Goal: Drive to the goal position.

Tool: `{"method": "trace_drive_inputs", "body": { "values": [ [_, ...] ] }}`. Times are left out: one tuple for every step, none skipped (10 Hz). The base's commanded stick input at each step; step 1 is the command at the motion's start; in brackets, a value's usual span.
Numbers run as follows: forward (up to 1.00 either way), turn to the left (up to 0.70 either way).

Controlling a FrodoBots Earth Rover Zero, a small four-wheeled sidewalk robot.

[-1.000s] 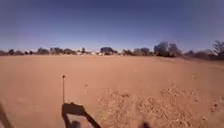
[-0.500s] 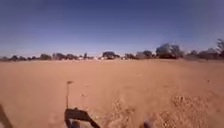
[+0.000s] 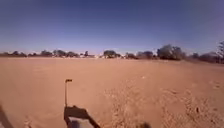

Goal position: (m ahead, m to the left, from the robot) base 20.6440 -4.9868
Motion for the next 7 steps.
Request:
{"method": "trace_drive_inputs", "body": {
  "values": [
    [0.70, 0.00],
    [0.70, 0.00],
    [0.70, 0.00],
    [0.70, 0.00],
    [0.70, 0.00],
    [0.70, -0.26],
    [0.70, -0.27]
  ]
}}
